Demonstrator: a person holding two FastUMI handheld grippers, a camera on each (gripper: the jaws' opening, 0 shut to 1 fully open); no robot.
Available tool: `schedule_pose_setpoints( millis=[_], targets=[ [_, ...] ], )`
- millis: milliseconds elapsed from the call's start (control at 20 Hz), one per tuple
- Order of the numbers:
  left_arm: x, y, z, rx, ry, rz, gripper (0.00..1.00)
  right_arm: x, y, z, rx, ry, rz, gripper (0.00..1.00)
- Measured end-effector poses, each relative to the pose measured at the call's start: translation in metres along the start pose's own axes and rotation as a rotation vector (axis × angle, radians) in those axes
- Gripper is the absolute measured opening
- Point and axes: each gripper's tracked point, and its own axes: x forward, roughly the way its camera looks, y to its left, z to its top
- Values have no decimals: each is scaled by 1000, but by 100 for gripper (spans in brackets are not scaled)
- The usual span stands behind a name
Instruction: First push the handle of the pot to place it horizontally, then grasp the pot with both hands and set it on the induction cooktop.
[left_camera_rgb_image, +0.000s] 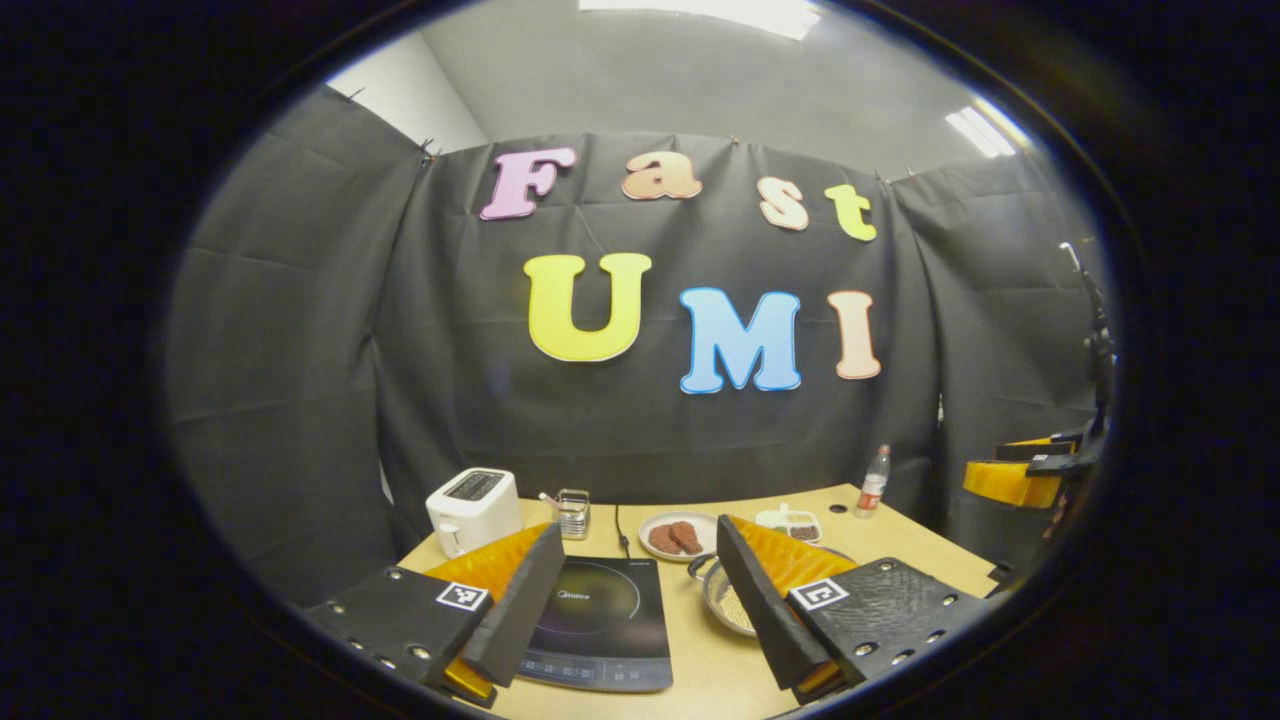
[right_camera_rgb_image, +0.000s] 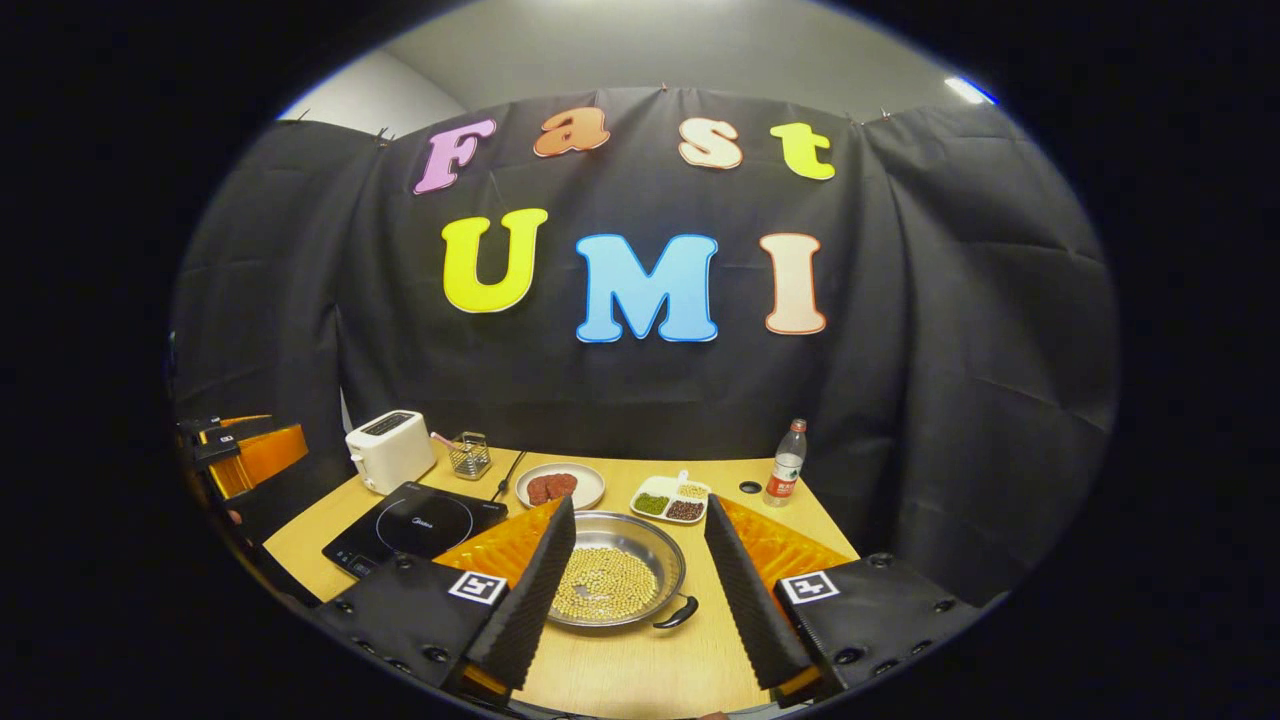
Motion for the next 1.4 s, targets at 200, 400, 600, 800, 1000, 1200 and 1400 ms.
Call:
schedule_pose_setpoints(
  millis=[200, 400, 600, 800, 1000, 1200, 1400],
  targets=[
    [2, 8, 2, 3, 5, 6, 93, 10, 16, -3, 0, 46, 57, 49],
    [1, 15, 10, 7, -5, 14, 93, 16, 27, -2, -1, 71, 92, 6],
    [0, 19, 9, 10, 8, 28, 93, 22, 48, -18, -5, 145, 200, 2],
    [4, 16, 3, 20, 36, 39, 93, 24, 61, -44, 24, 277, 303, 2],
    [7, 19, 0, 15, 52, 86, 93, 34, 60, -86, 28, 418, 352, 2],
    [10, 20, -3, 29, 74, 123, 93, 45, 44, -128, 42, 531, 372, 2],
    [16, 20, -6, 26, 95, 195, 93, 56, 33, -165, 135, 622, 397, 2]
  ],
)
